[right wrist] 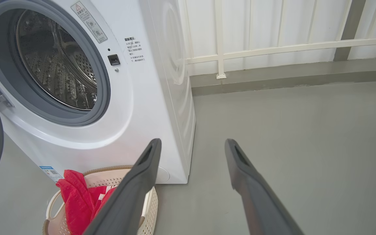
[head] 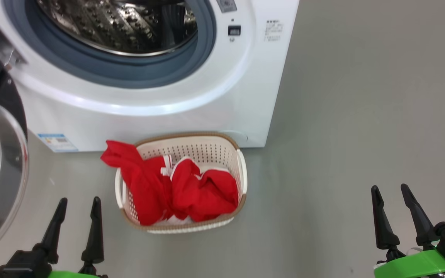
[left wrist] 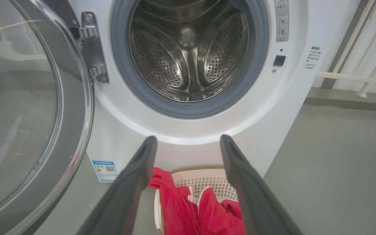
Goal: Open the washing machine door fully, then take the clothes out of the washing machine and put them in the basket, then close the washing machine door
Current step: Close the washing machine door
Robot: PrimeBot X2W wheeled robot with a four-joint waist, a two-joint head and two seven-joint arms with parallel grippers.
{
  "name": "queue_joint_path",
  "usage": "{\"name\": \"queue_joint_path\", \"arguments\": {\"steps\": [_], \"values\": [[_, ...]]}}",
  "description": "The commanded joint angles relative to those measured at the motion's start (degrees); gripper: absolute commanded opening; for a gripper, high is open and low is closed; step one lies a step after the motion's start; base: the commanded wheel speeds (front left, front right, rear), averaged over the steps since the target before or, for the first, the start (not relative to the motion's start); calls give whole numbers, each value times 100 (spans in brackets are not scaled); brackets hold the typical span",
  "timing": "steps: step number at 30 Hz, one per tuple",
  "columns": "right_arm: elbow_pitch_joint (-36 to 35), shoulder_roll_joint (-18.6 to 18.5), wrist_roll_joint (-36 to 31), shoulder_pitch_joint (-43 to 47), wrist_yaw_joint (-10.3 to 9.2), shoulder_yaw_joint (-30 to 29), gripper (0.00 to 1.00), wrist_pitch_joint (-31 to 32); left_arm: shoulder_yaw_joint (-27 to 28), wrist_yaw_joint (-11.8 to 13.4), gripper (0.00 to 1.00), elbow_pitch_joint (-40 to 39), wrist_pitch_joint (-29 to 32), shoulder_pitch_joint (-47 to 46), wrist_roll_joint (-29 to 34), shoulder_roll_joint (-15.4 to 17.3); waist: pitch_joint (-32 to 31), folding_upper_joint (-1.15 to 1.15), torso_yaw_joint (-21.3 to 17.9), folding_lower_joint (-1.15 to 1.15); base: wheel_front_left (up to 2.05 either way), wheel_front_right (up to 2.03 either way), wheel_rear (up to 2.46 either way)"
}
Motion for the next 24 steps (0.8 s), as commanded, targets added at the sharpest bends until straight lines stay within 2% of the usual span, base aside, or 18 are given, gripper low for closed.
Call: {"name": "queue_joint_path", "arguments": {"steps": [1,7,17,24], "values": [[-153,-67,-38,-4,37,111,100,-37,197,-32,100,-183,-28,-79,11,55,22,0,16,0,-123,123,0],[-152,-67,-56,-18,37,99,100,-37,186,-32,100,-222,-28,-93,-45,52,46,0,46,0,-74,74,0],[-141,-67,-101,-32,37,107,100,-37,212,-32,100,-194,-28,-92,-89,29,19,0,80,0,-4,4,0],[-149,-67,-196,-68,37,159,100,-37,281,-32,100,-129,-28,-125,-166,-21,33,0,310,0,0,0,0]]}}
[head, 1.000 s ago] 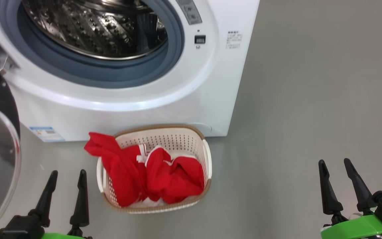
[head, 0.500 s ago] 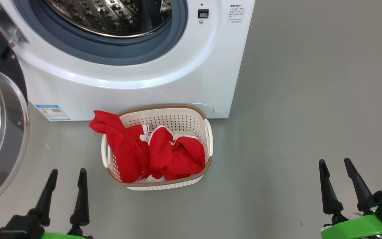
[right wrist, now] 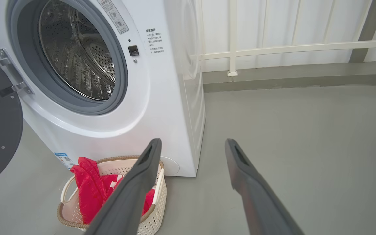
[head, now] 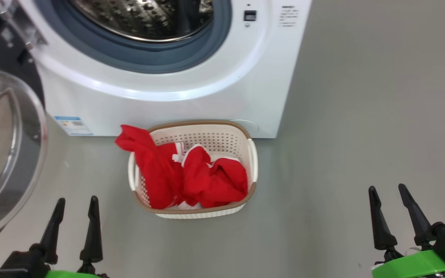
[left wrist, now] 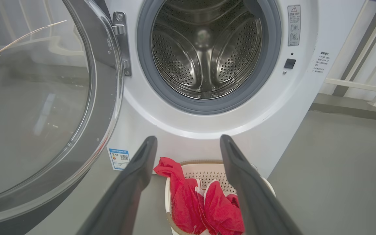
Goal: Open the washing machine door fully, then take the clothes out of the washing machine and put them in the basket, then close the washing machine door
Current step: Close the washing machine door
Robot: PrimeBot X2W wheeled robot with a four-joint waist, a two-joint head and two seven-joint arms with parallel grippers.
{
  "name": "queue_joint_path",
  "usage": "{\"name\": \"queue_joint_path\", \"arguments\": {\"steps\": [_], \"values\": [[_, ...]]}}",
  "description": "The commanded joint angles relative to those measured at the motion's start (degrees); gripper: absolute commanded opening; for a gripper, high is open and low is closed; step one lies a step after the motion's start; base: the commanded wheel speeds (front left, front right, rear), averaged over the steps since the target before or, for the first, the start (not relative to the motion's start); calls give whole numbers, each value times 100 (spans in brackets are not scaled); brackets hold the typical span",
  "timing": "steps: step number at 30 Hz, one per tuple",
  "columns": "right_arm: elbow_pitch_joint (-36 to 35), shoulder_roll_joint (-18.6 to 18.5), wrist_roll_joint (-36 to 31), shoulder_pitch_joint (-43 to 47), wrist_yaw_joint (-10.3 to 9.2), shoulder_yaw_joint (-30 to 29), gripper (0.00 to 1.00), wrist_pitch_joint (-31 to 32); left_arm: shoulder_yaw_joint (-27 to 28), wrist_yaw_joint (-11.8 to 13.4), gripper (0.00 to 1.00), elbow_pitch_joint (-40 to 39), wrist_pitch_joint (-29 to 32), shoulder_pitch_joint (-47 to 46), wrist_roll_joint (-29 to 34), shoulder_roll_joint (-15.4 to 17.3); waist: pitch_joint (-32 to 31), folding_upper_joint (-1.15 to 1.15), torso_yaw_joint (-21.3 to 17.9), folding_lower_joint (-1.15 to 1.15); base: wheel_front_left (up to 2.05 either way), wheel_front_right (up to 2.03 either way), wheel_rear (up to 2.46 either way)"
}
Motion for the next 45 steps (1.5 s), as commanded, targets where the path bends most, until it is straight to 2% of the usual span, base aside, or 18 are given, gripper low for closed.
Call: {"name": "queue_joint_path", "arguments": {"steps": [1,10,22,29,35,45], "values": [[-137,-67,-101,-77,37,150,100,-37,219,-32,100,-100,-28,-121,-45,57,7,0,133,0,0,0,0],[1,-203,-237,-262,37,437,100,-37,370,-22,100,76,-28,-24,-234,11,-67,0,848,0,0,0,0],[223,-514,-184,-445,37,838,100,-37,-12,243,100,179,-28,199,-748,9,-254,0,1964,0,0,0,0],[326,-578,-133,-543,37,1075,100,-37,-155,361,100,133,-28,381,-941,9,-345,0,2461,0,0,0,0],[401,-575,-80,-607,37,1266,100,-37,-224,460,100,42,-28,554,-1040,9,-421,0,2742,0,0,0,0],[496,-572,-26,-744,37,1463,100,-37,-178,570,100,-139,-28,722,-1160,8,-410,0,2776,0,0,0,0]]}}
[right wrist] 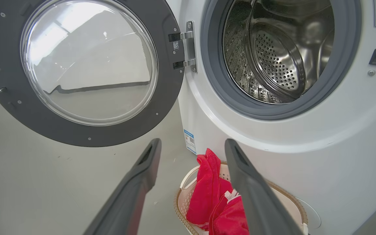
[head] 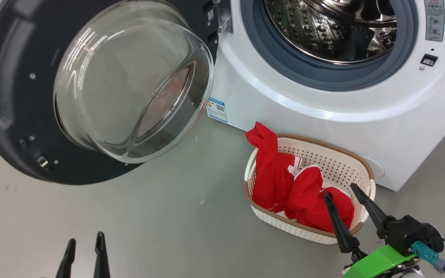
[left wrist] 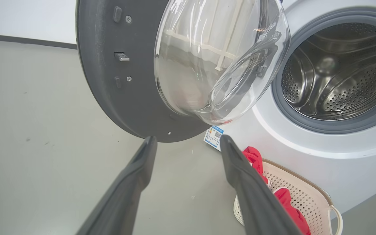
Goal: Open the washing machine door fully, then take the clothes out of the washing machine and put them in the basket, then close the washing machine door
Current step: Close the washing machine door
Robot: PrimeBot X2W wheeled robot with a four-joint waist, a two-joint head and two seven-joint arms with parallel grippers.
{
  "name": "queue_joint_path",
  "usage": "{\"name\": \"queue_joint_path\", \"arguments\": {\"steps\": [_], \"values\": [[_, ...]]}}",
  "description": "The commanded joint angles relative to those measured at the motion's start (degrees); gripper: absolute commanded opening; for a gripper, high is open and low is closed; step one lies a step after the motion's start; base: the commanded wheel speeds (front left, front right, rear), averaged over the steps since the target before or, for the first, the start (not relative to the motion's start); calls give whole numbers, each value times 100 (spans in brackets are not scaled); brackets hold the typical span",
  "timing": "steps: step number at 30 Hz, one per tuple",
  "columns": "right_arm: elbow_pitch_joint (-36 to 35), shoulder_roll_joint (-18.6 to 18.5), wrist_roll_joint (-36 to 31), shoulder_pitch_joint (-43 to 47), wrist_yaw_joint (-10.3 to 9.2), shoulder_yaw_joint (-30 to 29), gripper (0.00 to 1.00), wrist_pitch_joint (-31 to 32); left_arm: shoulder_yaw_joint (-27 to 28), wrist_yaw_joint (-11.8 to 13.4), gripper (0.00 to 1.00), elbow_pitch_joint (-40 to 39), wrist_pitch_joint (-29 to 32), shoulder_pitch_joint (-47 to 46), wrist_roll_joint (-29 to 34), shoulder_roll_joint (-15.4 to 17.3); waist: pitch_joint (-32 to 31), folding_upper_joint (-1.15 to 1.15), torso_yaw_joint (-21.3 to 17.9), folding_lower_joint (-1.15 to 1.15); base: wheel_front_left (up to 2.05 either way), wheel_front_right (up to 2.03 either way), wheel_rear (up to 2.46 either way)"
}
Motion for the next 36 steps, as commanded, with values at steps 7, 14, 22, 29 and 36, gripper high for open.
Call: {"name": "queue_joint_path", "arguments": {"steps": [7,14,22,29,36], "values": [[-96,-61,114,-230,37,161,100,-37,221,37,100,-207,-28,-74,-114,66,13,0,-1,0,0,0,0],[-133,3,113,-160,37,85,100,-37,373,-86,0,-467,-28,-273,-331,65,27,0,-14,0,0,0,0],[-210,122,62,-1,37,-70,100,-37,1313,-459,0,-1648,-28,-1143,-47,65,107,0,-108,0,0,0,0],[-212,188,36,-15,37,-102,100,-37,2105,-561,0,-1849,-28,-2541,-406,635,187,0,-255,0,0,0,0],[-233,246,11,-117,37,-130,100,-37,2457,-563,0,-949,-28,-3773,-1055,1884,324,0,-428,0,0,0,0]]}}
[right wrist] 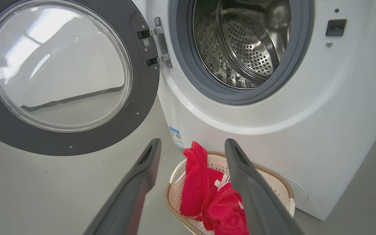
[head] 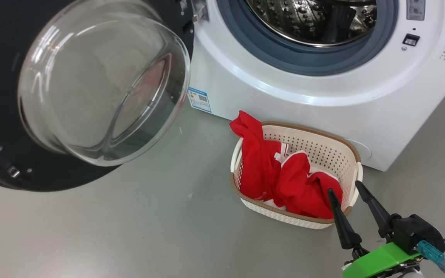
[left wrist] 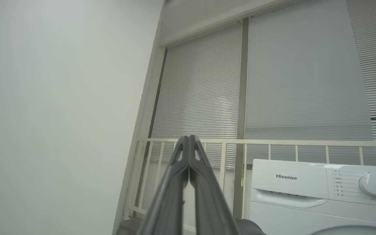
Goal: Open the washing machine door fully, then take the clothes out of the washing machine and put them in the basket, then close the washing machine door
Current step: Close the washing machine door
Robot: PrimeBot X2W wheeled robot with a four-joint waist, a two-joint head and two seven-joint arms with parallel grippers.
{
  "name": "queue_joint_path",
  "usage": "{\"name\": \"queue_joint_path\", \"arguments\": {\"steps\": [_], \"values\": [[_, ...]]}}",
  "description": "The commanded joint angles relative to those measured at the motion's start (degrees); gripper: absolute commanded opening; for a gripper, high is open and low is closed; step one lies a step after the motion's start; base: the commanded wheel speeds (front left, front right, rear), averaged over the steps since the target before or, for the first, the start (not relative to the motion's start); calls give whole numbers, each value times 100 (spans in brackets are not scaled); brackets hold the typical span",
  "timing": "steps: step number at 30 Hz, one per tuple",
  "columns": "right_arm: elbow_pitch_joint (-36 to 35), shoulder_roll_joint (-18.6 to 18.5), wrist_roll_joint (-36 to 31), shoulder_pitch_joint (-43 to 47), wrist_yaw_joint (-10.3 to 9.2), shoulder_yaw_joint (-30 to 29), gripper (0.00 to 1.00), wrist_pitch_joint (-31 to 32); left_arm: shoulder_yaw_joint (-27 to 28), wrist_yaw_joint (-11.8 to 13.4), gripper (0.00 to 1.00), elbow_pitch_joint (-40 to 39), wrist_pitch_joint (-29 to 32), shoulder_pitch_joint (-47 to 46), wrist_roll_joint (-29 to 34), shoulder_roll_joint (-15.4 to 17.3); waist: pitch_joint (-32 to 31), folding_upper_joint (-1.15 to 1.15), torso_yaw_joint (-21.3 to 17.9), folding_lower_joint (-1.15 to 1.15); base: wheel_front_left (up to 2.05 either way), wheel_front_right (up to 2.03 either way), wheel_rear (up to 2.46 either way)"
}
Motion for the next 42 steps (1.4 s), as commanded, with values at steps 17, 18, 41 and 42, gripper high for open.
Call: {"name": "queue_joint_path", "arguments": {"steps": [17,18,41,42], "values": [[-131,76,-119,-216,37,141,100,-37,-467,-32,0,4057,779,-1842,-1980,1913,169,0,-266,0,0,0,0],[-129,79,-118,-216,37,143,100,-37,-505,-32,0,4240,997,-1937,-2152,1951,171,0,-273,0,0,0,0],[-141,107,-135,-194,37,159,100,-37,-1161,-33,0,5279,5023,-1908,-3864,2158,265,0,-380,0,0,0,0],[-142,108,-135,-190,37,153,100,-37,-1207,-33,0,5186,5138,-1851,-3895,2165,264,0,-378,0,0,0,0]]}}
